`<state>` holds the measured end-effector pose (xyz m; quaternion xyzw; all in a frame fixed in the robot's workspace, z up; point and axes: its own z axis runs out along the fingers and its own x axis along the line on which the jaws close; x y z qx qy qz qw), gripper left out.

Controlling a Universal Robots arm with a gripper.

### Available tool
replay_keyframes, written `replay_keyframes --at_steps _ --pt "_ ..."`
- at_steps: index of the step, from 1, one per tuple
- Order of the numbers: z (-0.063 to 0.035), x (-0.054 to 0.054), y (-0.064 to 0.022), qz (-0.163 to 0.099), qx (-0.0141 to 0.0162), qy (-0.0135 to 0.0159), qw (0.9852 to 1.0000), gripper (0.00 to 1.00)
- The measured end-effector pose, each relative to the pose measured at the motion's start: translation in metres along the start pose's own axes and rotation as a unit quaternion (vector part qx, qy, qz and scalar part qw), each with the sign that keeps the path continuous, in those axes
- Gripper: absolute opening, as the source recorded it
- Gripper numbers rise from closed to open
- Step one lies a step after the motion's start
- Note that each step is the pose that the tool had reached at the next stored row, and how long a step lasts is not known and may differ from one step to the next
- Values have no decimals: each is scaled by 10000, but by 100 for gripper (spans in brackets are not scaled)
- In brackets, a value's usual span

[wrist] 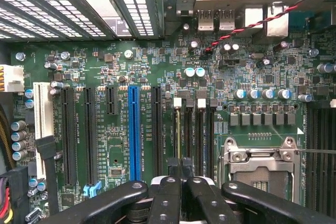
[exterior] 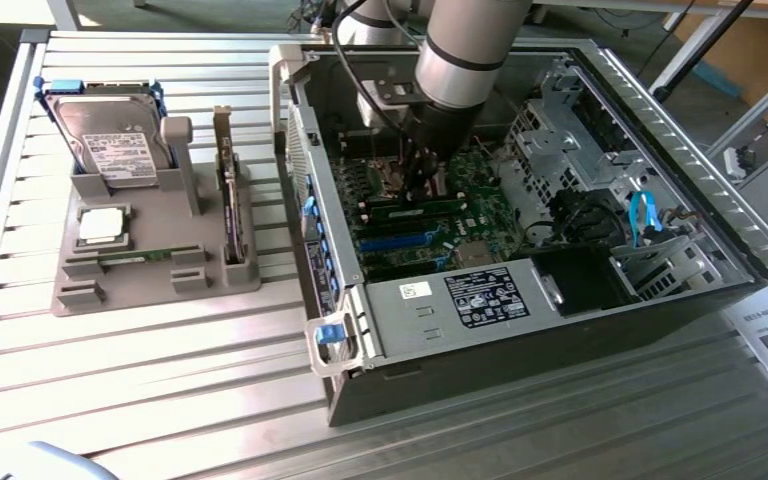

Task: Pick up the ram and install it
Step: 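Press down the ram until it locks into place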

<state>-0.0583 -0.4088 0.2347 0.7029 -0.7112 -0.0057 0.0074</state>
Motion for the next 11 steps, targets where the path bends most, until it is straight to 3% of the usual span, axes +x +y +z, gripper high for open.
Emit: replay_keyframes --at_steps 6,11 --pt "-86 1 2 0 -2 3 10000 10" --pt "-94 1 2 0 -1 2 10000 10"
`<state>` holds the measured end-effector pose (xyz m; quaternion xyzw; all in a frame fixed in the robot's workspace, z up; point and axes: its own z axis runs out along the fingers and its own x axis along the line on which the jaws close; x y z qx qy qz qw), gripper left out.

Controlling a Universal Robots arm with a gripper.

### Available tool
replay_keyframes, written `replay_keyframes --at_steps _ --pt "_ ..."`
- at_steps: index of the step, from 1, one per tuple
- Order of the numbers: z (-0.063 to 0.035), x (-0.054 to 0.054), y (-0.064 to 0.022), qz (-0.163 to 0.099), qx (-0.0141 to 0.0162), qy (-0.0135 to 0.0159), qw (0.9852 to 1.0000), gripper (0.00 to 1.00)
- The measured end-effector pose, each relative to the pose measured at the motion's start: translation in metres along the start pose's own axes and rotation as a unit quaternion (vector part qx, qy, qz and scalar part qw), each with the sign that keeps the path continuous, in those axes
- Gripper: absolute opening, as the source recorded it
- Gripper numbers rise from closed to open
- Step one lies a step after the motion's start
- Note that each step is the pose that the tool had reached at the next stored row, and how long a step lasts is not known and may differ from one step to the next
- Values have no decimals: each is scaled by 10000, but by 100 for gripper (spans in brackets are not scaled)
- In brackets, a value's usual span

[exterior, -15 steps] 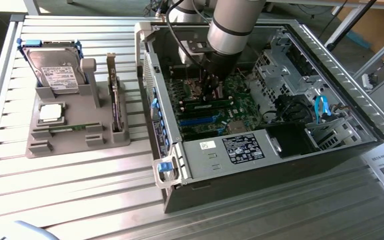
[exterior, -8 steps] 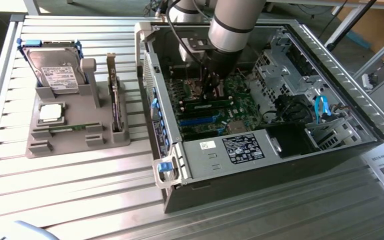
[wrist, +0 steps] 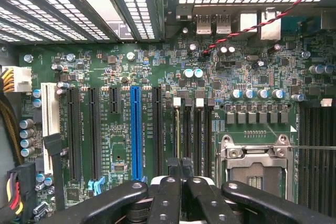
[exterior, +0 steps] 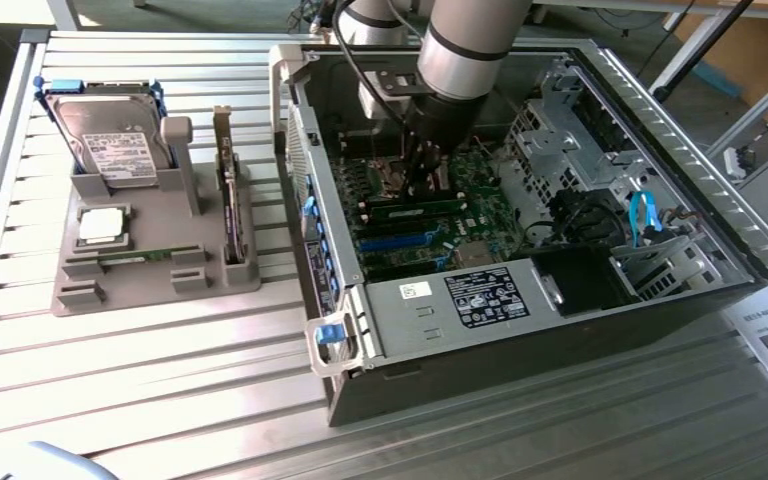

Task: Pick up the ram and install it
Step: 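Press down the ram until it locks into place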

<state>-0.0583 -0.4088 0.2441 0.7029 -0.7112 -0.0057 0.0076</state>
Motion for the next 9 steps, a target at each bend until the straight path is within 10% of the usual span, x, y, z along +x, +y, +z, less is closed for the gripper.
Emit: replay_keyframes --at_steps 9 --pt "3 2 160 0 7 0 10000 10"
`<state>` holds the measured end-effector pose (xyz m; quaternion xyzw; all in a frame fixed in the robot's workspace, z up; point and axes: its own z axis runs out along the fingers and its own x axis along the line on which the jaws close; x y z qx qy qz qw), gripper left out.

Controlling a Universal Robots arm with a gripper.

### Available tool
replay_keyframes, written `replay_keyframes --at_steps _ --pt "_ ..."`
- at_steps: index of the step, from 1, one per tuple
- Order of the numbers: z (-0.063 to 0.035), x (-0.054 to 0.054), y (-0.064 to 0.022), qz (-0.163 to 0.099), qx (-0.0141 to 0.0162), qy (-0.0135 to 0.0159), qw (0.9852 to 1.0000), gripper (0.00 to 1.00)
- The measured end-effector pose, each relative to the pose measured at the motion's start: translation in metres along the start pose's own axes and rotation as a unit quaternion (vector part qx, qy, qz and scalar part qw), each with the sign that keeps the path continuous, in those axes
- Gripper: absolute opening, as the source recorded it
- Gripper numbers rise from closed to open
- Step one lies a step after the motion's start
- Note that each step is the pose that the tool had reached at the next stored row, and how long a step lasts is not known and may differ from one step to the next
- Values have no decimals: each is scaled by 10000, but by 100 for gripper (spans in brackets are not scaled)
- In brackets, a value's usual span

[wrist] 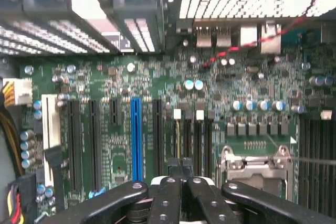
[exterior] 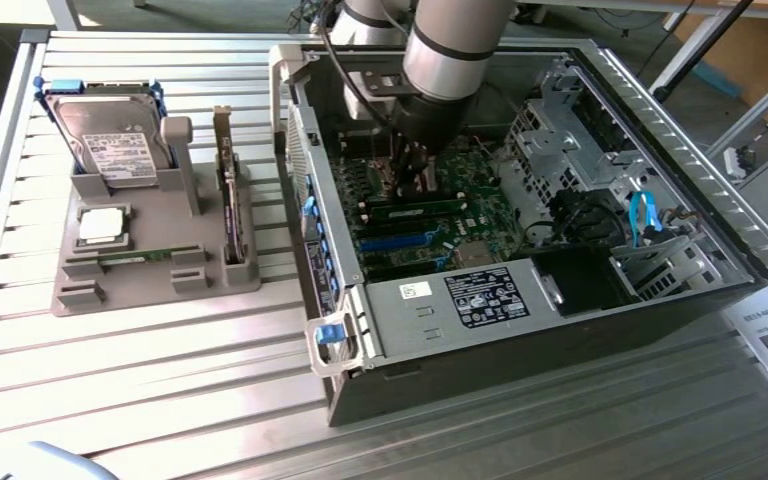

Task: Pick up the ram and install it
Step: 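Press down the ram until it locks into place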

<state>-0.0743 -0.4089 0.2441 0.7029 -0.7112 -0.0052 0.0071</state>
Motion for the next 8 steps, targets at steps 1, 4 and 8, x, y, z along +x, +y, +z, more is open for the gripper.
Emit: replay_keyframes --at_steps 1,4,8 --pt "0 1 25 0 2 0 10000 10" --pt "3 2 104 1 8 0 10000 10" --pt "4 5 185 0 14 0 10000 10"
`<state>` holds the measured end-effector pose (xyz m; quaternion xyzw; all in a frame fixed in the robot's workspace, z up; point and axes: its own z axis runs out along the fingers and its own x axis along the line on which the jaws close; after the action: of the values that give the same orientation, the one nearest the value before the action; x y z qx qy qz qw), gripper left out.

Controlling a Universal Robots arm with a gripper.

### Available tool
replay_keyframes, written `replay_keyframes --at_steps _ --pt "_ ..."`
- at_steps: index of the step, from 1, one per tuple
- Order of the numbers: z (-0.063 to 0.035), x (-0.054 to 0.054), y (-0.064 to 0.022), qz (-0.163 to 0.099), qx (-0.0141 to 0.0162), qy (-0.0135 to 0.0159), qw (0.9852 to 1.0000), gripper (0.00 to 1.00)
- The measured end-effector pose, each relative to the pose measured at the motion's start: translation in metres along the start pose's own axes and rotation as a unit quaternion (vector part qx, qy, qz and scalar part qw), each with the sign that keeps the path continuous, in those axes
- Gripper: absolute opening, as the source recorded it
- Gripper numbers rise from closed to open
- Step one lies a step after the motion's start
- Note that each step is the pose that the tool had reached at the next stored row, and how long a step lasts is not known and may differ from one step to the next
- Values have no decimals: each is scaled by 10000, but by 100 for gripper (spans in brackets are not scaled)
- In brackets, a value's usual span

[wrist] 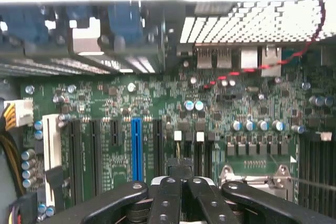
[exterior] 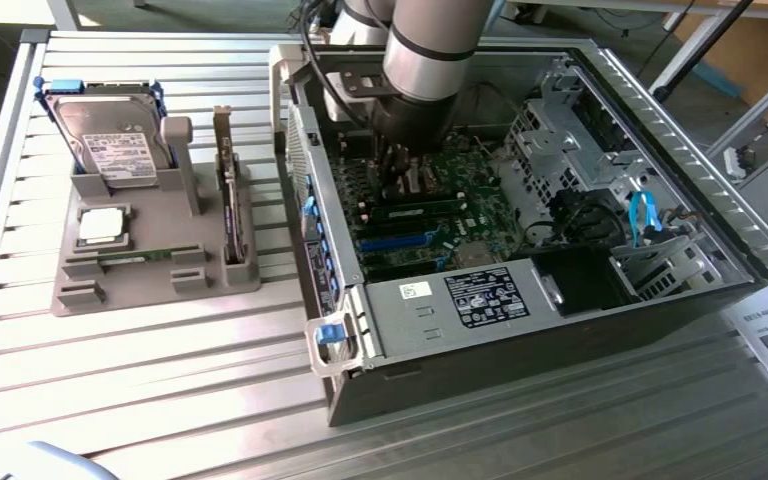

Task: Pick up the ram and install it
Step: 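Press down the ram until it locks into place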

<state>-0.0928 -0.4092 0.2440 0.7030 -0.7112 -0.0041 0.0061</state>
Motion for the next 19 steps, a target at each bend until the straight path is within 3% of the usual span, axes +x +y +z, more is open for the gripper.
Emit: replay_keyframes --at_steps 9,19 --pt "1 1 59 1 1 0 10000 10" --pt "39 2 60 1 1 0 10000 10"
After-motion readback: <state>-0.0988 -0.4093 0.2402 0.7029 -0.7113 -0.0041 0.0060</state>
